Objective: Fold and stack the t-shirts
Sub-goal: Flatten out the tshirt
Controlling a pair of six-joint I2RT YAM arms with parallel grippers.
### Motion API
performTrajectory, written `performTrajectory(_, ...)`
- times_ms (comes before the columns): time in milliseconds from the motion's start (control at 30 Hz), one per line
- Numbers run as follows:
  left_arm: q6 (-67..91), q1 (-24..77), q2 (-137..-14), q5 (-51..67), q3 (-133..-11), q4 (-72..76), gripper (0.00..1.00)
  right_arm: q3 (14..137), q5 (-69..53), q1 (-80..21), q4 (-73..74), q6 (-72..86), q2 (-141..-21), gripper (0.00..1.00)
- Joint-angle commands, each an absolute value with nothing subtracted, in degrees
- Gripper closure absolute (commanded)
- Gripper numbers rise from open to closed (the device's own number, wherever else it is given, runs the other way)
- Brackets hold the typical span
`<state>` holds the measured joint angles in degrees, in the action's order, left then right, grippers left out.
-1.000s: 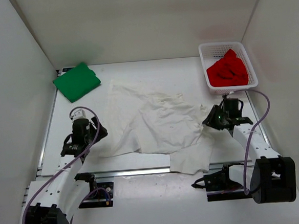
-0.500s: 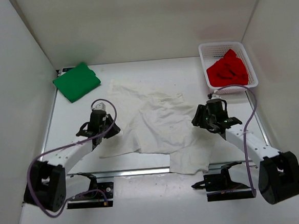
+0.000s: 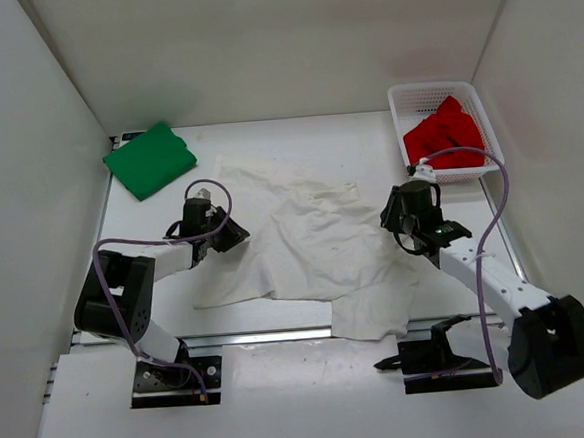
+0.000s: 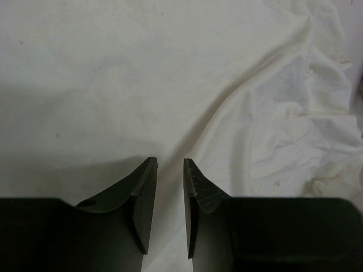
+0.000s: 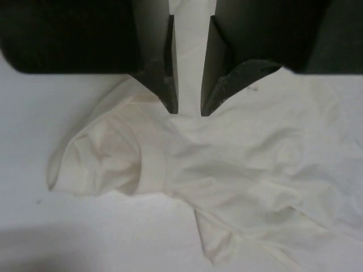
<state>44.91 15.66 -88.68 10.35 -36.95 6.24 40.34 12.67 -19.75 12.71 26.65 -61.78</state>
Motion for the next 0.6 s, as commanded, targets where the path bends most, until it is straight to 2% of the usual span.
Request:
performTrajectory(0,50.43,12.49,-89.74,14.32,-36.92,12.73,0.63,33.94,0.62,-18.36,3.80,30.05,-68.09,0.80)
performTrajectory(33,51.58,11.52,-90.78,15.28,-35.96,14.75,0.64,34.36,3.75,-21.50,3.43,28.93,-70.99,0.86)
performTrajectory(133,52.12,10.72,-91.06,15.30,-35.77,14.59,0.64,38.92,2.99,-22.41,4.13,26.73,-79.68,0.91)
performTrajectory(333,52.03,8.70,-94.39,12.67,-38.49,15.11,0.64,47.96,-5.71,-18.11,1.23,28.04,-95.94,0.99)
performTrajectory(433,52.47,6.69,-98.69,13.27,-42.96,14.59,0.65,58.41,-8.61,-17.23,2.46,27.86,-105.60,1.00)
performTrajectory(567,49.93,4.67,-107.30,12.13,-57.35,9.68,0.64,76.14,-10.72,-16.79,3.78,27.51,-116.86,1.00)
